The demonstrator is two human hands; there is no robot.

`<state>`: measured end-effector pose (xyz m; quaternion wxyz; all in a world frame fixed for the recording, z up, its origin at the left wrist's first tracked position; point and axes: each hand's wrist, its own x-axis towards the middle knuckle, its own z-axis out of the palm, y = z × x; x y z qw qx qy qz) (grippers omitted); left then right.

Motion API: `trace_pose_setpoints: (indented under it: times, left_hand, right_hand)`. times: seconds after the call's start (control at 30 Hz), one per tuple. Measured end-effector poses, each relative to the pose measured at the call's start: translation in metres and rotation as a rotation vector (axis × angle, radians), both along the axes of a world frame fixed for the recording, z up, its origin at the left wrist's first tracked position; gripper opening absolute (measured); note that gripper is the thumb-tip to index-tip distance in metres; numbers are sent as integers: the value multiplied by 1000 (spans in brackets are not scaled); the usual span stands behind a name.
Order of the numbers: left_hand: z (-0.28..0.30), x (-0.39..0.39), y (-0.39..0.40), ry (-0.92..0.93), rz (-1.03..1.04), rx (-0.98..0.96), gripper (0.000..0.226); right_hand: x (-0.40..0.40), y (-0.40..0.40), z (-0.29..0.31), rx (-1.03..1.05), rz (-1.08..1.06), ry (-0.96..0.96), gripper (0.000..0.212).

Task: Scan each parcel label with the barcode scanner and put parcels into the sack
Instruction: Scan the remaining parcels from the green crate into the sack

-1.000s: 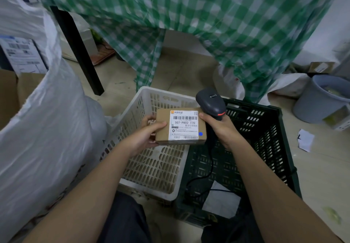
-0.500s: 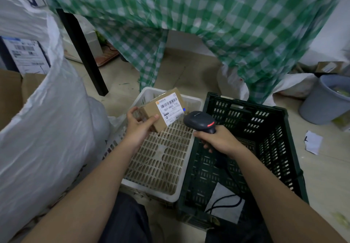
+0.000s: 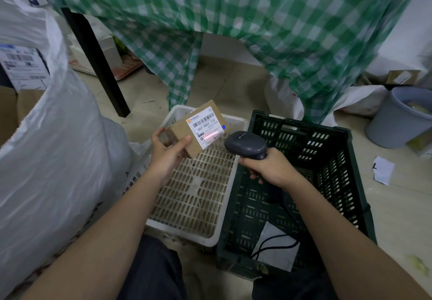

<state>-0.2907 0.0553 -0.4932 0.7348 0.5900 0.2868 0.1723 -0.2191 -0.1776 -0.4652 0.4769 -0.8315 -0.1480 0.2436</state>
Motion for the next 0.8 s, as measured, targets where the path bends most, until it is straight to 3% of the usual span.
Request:
trace_pose_setpoints:
  times: [0.3,0.8]
  left_hand:
    - [0,-2,1,1,-5,7,78]
    - [-1,-2,2,8,1,7,80]
  right_hand:
    - [-1,0,3,-21,37,-19,15]
    - [-6,11,6,65,51,-94,22]
